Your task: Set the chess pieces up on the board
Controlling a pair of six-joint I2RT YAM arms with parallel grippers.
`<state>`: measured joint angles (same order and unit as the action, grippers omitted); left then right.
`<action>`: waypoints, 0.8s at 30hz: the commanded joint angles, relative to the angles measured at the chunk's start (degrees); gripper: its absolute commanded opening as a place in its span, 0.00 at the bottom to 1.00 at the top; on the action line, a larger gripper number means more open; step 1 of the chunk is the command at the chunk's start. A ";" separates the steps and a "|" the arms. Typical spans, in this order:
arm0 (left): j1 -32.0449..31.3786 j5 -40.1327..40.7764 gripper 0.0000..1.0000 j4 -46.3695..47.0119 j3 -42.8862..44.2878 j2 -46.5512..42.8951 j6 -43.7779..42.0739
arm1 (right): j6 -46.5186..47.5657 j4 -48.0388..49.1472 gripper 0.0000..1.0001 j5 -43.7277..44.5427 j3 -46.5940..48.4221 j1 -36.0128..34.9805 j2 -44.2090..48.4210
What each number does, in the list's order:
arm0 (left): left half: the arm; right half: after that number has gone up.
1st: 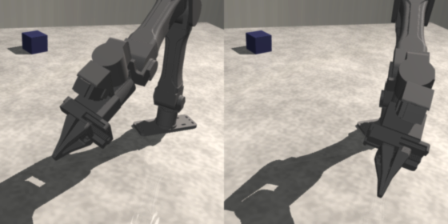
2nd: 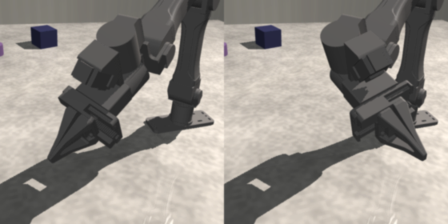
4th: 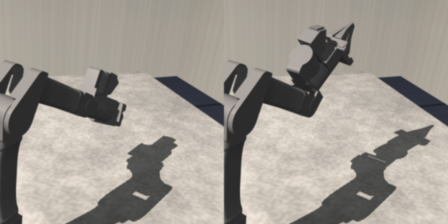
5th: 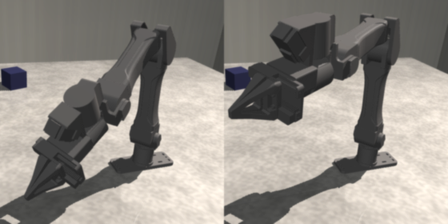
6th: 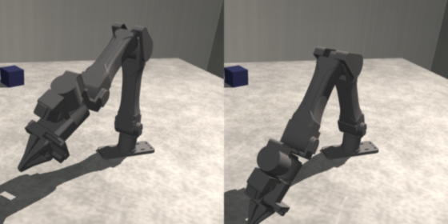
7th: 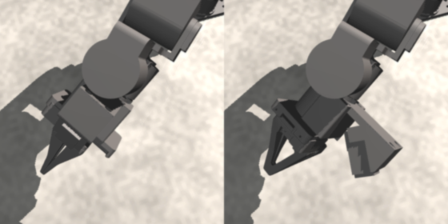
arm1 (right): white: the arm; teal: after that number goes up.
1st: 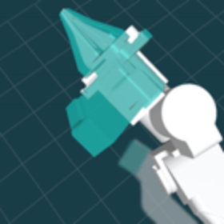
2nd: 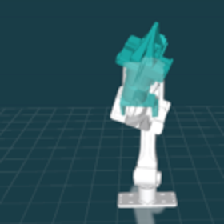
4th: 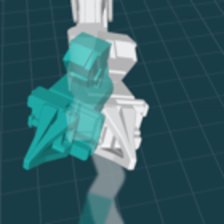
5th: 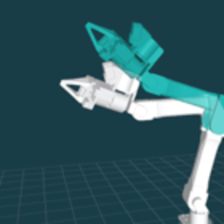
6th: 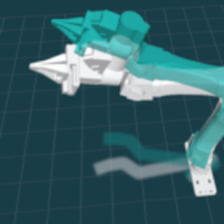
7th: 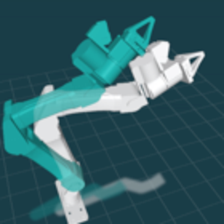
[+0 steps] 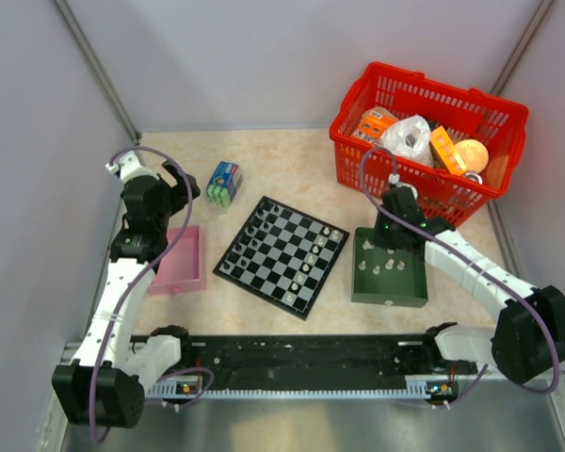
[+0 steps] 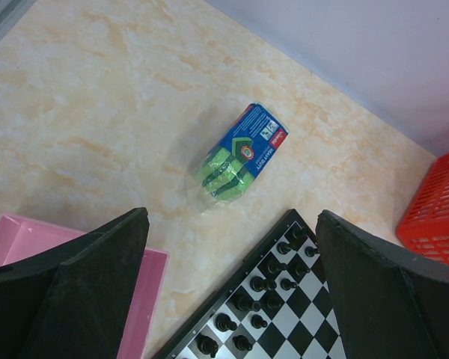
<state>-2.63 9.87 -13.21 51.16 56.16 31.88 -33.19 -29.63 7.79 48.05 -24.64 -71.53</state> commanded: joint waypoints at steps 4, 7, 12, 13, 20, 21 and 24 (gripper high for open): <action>0.44 -0.55 0.99 3.10 -0.27 -0.61 0.64 | 0.58 -0.17 0.16 -3.04 5.99 -1.81 2.36; 0.44 -0.73 0.99 3.11 -0.35 -0.62 0.82 | 0.58 0.44 0.16 -3.66 8.10 -3.21 0.78; 0.52 -0.46 0.99 2.76 -0.27 -0.97 0.73 | -0.03 3.25 0.16 -4.71 9.95 -5.94 -3.70; 0.52 -0.38 0.99 2.84 -0.18 -1.05 0.64 | -0.29 3.87 0.16 -5.06 10.13 -6.38 -4.58; 0.61 0.15 0.99 2.67 -0.36 -0.97 0.47 | -0.47 7.12 0.16 -6.74 11.19 -8.75 -10.82; 0.61 0.15 0.99 2.67 -0.27 -0.97 0.38 | -0.56 7.56 0.16 -6.91 11.19 -8.84 -11.52; 0.61 0.33 0.99 2.75 -0.36 -0.88 0.29 | -0.56 8.44 0.16 -7.26 11.27 -8.93 -13.63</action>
<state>-2.39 9.87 -13.23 51.09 56.14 32.25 -33.28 -24.82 1.52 56.07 -32.91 -83.46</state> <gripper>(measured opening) 0.987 0.162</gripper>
